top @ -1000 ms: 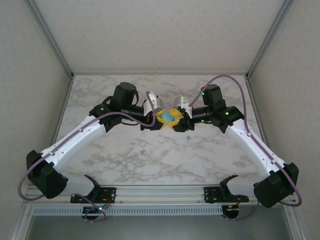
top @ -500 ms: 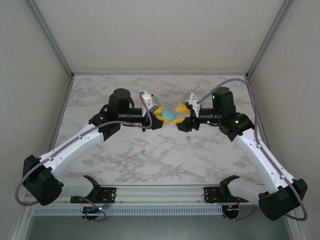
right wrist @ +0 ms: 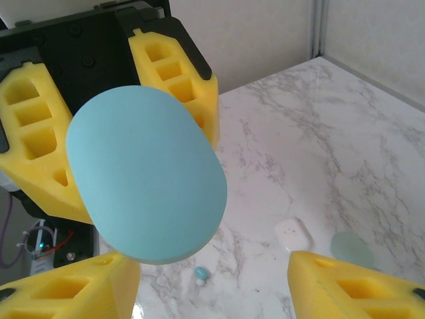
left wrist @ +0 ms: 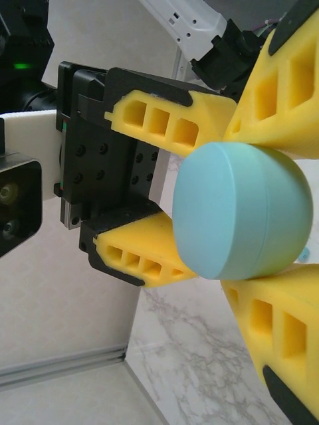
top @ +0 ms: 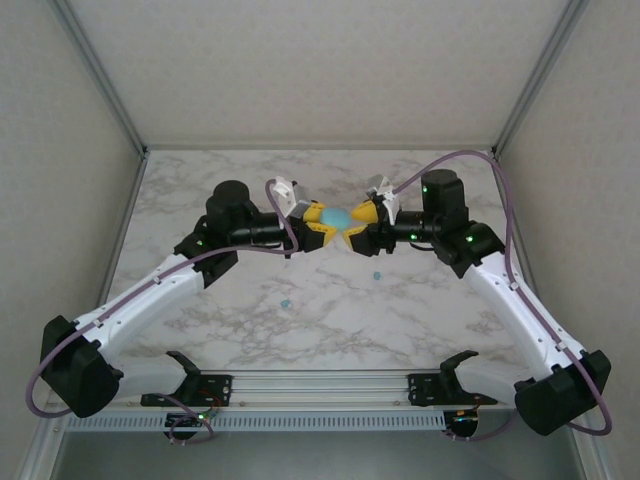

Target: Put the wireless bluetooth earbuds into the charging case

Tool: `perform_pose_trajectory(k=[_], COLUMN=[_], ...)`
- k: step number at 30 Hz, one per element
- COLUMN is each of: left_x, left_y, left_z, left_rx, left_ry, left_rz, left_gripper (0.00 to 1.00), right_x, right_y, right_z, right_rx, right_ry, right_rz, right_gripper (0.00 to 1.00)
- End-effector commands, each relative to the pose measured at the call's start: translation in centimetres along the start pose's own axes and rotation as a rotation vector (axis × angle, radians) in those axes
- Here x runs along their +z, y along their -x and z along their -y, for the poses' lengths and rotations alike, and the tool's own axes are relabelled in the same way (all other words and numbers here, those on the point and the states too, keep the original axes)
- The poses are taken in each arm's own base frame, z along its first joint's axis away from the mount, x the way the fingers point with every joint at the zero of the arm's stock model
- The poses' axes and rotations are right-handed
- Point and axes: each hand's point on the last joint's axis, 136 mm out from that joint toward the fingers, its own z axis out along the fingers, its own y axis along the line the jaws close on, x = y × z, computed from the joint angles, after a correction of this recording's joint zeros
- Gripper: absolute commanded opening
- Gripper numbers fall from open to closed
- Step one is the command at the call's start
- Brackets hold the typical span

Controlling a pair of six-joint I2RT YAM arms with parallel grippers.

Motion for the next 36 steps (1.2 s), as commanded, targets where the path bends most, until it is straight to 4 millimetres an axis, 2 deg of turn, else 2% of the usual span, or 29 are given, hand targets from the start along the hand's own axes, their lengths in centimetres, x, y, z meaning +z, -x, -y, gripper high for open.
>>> perform_pose_trajectory(k=[1, 9, 16, 22, 31, 36], left_x=[-0.6, -0.8, -0.9, -0.9, -0.9, -1.0], left_y=[0.8, 0.9, 0.8, 0.4, 0.3, 0.7], left_z=[0.8, 0.6, 0.9, 1.2, 1.3, 0.8], left_rx=[0.032, 0.049, 0.047, 0.054, 0.055, 0.056], left_ry=[-0.016, 0.010, -0.006, -0.017, -0.025, 0.008], left_rz=[0.025, 0.027, 0.023, 0.002, -0.002, 0.030], left_gripper=[0.22, 0.22, 0.21, 0.21, 0.20, 0.21], right_x=[-0.6, -1.0, -1.0, -1.3, -1.2, -1.2], right_y=[2.7, 2.9, 3.5, 4.5, 5.7, 5.8], right_z=[-0.6, -1.2, -0.3, 1.3, 2.0, 3.7], right_rx=[-0.028, -0.036, -0.005, 0.031, 0.086, 0.140], right_ry=[0.025, 0.053, 0.008, -0.070, -0.079, -0.163], right_rz=[0.066, 0.066, 0.084, 0.111, 0.128, 0.125], right_gripper=[0.61, 0.62, 0.62, 0.61, 0.61, 0.62])
